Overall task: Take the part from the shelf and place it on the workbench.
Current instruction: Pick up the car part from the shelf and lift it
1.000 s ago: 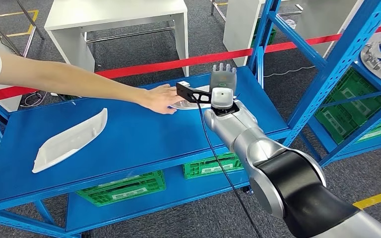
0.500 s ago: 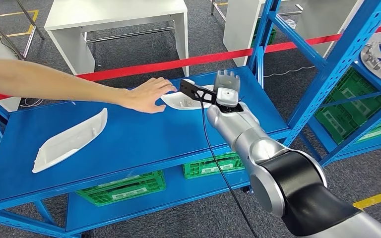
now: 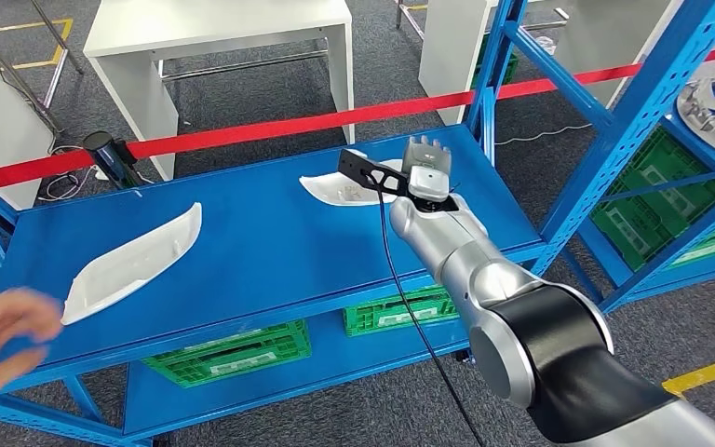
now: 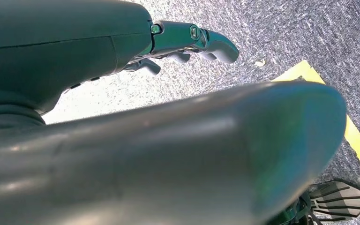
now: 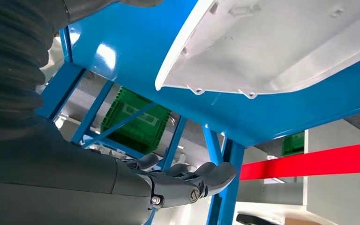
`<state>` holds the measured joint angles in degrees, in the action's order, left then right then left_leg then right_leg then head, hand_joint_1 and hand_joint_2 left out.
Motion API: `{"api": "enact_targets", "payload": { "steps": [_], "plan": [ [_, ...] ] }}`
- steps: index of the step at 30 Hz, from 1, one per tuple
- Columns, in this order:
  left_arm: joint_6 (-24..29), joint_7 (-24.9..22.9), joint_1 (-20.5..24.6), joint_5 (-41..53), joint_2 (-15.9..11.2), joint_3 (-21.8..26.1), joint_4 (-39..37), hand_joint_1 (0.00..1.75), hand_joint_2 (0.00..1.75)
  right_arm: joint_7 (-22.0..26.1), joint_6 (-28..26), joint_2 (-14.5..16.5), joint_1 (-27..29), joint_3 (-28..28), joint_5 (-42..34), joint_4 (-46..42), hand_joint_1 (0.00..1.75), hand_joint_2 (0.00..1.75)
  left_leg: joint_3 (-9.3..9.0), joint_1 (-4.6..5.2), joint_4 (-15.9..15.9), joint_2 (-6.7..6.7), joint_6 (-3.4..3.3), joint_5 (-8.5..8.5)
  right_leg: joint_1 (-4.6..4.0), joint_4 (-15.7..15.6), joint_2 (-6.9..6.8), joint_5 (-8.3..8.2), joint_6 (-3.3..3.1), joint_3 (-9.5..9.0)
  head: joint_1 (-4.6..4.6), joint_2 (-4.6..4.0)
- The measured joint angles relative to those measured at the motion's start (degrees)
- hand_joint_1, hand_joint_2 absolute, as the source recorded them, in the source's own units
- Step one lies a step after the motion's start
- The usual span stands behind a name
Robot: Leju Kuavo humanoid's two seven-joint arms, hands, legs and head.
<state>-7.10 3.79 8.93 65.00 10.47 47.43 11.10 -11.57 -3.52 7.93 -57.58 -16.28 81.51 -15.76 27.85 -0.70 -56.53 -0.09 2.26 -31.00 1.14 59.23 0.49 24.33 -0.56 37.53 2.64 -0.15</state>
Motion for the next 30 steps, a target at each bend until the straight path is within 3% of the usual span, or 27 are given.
{"api": "enact_targets", "payload": {
  "steps": [30],
  "plan": [
    [0.00,0.48,-0.32,-0.45,0.00,0.00,0.00,0.00,0.00,2.22,-0.11,1.16,2.65,2.03,-0.66,-0.02,0.00,1.75,0.38,0.00,0.00,0.00,-0.02,-0.02,0.00,-0.02,-0.01,0.01,0.01,-0.01,0.00,0.00]
  ]
}}
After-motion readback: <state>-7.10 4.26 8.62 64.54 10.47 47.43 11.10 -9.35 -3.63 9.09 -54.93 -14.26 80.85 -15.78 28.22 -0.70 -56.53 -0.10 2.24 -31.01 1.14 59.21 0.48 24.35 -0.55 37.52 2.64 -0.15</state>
